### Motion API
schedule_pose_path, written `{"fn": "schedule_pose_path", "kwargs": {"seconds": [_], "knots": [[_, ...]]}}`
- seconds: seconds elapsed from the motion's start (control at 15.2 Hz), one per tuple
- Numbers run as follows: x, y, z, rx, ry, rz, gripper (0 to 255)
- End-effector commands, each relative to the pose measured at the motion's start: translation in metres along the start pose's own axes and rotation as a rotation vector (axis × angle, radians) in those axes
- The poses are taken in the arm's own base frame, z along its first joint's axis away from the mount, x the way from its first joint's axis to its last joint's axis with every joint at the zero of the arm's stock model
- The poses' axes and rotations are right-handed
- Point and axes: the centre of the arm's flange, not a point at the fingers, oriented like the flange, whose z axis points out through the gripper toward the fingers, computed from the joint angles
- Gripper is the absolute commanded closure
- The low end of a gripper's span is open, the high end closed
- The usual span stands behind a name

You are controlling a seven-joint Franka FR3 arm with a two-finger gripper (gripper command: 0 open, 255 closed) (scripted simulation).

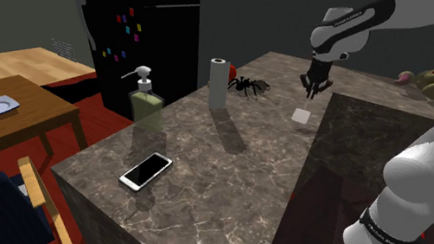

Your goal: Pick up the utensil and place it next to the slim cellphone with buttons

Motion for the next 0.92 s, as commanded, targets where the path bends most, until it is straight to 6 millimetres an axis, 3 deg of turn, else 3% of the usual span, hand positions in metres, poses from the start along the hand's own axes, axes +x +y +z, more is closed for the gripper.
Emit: {"fn": "schedule_pose_path", "kwargs": {"seconds": [0.0, 0.86], "knots": [[-0.023, -0.007, -0.003, 0.000, 0.000, 0.001, 255], [-0.184, -0.066, -0.015, 0.000, 0.000, 0.001, 255]]}}
